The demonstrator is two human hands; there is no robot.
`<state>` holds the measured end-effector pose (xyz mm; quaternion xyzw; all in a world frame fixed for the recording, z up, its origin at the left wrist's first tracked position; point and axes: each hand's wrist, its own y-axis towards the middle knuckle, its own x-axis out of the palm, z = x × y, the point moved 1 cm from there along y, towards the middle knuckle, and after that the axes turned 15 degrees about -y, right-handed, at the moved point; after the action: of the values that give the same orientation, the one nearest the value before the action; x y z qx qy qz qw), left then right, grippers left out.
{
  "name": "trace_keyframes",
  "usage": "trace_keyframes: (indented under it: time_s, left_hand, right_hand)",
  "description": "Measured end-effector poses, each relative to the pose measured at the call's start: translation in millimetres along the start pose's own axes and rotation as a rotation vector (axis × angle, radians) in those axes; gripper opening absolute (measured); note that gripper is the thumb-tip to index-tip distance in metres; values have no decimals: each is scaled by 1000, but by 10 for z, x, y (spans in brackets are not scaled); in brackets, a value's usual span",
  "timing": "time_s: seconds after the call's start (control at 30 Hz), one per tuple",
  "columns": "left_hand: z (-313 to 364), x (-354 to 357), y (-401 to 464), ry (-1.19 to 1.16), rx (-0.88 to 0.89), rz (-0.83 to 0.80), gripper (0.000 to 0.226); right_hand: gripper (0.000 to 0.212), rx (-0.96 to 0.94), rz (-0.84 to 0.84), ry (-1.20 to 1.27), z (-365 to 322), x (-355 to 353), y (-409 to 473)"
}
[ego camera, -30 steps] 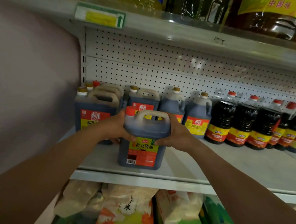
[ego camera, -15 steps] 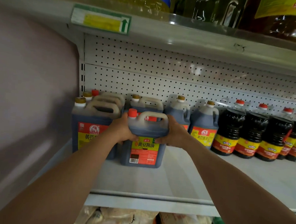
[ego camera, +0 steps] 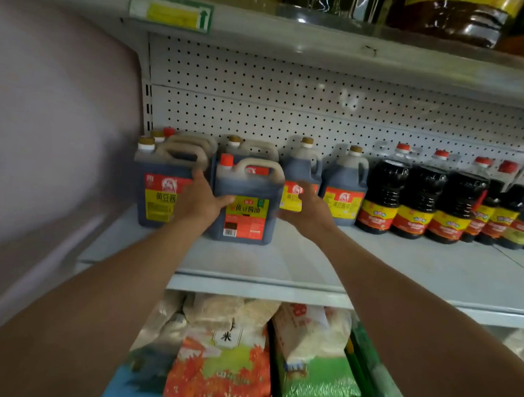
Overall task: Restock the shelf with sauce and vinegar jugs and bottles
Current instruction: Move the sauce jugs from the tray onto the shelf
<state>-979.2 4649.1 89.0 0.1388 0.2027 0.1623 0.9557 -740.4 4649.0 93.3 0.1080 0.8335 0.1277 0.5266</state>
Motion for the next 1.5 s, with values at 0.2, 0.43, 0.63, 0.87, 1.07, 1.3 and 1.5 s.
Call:
trace_keyframes:
  time_s: [0.2,0.43,0.63,0.87,1.07,1.3,1.5]
  left_hand:
    - [-151,16,-838,-65,-110,-37,97]
    - [-722,101,-2219,30,-223,-86,85]
    - [-1697,278,-3472,36,-446,-245,72]
    - [-2763,447,-4424,12,-805,-402,91]
    - [-3340,799,-4547,-24,-867,-496,93]
    - [-3863,1055,-4446,-205,-967,-554,94]
    - [-4090,1118,-4331,-228,-1035,-640,91]
  right_hand:
    - [84,-51,-66,-135,253,-125,-734]
    - [68,-30,-254,-93,747,362,-1997]
    - [54,131,-525,22,1388,1249,-3165]
    - [52,345,-771,66,1973,2192,-4187]
    - [62,383,-857,77,2186,2693,-4404]
    - [55,495,-886,285,2222,3120,-4445]
    - [43,482,-921,351,2256,3342,-4440]
